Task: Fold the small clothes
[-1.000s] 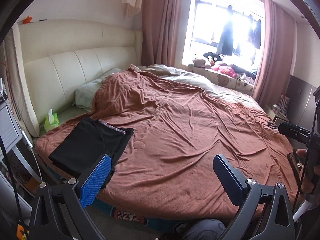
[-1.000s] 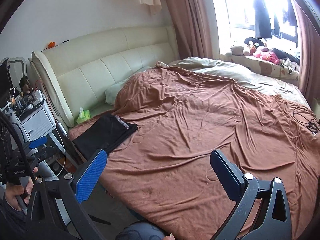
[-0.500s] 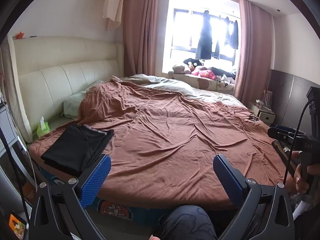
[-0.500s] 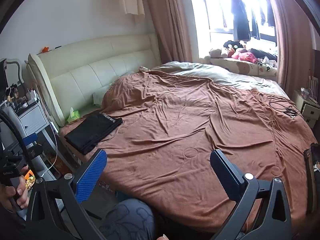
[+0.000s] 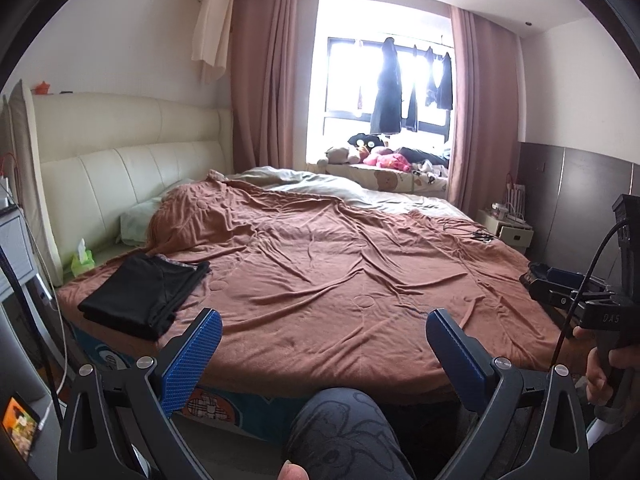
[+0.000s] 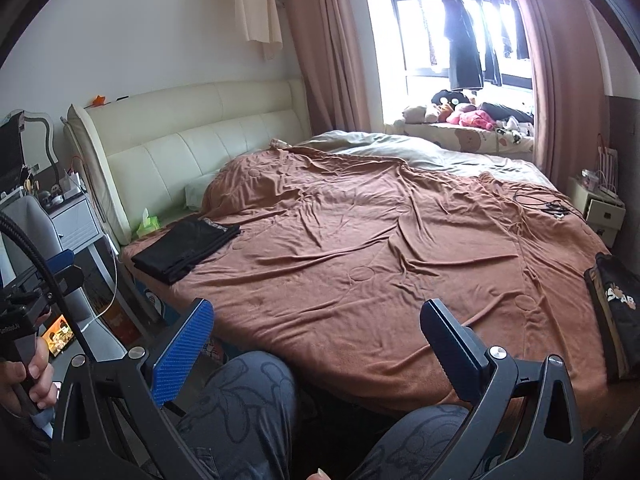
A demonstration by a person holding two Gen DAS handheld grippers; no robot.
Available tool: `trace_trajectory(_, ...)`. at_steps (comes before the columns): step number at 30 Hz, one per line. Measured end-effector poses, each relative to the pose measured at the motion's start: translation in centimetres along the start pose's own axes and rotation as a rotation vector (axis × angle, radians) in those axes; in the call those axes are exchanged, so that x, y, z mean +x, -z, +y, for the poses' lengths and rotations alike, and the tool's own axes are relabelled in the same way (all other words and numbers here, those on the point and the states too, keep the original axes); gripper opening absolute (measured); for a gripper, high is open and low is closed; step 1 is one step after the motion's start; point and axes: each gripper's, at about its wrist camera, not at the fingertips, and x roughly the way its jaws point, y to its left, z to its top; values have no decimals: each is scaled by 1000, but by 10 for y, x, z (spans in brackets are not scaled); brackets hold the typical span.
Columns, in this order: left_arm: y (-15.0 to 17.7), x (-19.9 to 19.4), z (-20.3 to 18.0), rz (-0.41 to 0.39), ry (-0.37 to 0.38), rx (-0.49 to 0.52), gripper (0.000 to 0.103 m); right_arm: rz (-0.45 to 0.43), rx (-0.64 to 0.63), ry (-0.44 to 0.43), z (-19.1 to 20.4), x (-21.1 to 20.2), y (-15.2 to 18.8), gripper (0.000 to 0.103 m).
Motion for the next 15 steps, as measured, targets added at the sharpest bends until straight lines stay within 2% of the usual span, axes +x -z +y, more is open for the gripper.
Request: trace_trajectory(15, 42, -26, -20, -28, 7, 33, 103, -47, -2, 89, -1, -34, 56, 103)
